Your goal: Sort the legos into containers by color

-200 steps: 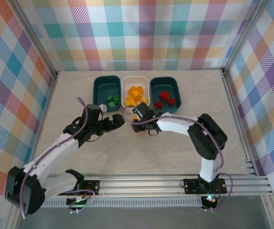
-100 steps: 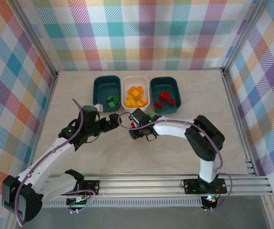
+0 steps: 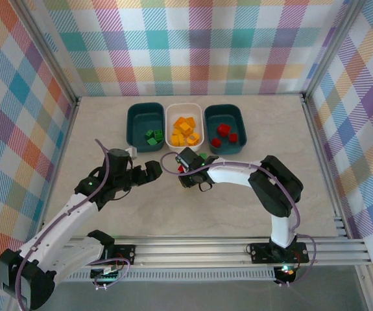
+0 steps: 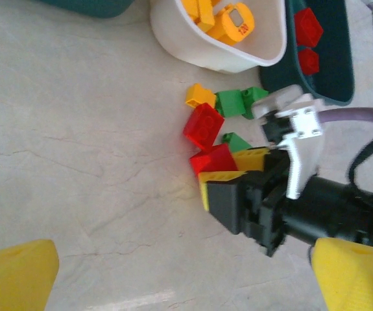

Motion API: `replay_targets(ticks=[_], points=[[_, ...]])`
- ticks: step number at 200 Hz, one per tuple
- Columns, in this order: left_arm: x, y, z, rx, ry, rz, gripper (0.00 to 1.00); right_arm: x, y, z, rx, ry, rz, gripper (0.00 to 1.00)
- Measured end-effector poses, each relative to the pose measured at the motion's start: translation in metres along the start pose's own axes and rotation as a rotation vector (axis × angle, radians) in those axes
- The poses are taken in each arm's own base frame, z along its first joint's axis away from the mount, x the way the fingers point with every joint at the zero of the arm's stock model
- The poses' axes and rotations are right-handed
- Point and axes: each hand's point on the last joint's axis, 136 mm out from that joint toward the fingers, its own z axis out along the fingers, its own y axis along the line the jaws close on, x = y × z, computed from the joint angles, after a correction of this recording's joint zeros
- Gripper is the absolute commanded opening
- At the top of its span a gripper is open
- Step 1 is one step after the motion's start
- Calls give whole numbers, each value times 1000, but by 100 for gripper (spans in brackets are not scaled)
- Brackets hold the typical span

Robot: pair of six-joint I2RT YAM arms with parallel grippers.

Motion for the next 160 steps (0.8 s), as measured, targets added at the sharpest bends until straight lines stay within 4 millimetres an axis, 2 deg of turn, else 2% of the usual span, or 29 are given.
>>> replay_targets(ticks=[27,41,59,77,106,119,143,160], points=[[4,6,-1,-22,8,4,100,-26,-3,-32,-18,-92,27,31],[7,8,4,-35,28,6,100,-44,-15,-54,-23,-156,61,31],[13,14,16,-72,67,14,100,-66,-49,-74,-5,-219,135,31],[24,21,30,-120,121,29,99,-81,-98,-82,47,-257,230,31],[31,18,50,-166,182,65,100,-88,-174,-75,142,-250,364,32],[34,12,58,-161,196,92,100,-90,-198,-66,171,-227,403,33],[39,7,73,-173,238,125,100,-92,-221,-44,189,-180,441,38],[42,7,85,-190,267,142,100,-91,-226,-33,190,-145,448,57]])
